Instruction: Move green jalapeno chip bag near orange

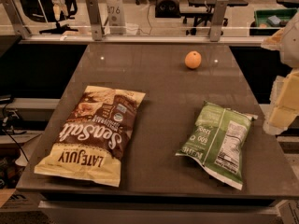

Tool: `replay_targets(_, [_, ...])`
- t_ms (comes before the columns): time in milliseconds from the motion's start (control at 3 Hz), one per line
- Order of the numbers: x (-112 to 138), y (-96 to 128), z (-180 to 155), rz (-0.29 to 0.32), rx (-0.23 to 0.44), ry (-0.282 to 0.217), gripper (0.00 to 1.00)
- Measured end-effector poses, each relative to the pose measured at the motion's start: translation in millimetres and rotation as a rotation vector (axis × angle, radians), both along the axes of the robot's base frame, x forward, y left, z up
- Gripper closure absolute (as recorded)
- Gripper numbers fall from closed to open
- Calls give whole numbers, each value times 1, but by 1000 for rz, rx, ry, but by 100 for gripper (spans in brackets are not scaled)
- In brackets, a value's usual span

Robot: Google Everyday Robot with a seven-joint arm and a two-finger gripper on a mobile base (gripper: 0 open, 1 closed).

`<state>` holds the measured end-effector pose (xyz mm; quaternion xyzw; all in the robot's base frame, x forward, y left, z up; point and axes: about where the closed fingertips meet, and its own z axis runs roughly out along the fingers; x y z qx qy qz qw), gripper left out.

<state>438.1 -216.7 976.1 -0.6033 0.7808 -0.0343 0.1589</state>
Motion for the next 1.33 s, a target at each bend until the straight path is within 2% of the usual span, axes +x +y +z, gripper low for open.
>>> replay_targets(667, [-1,2,1,-5,-15,-2,0])
replay_targets(1000, [-8,14,-10,-51,-14,14,0])
replay_targets(1333, [-10,24,-30,-162,-20,24,0])
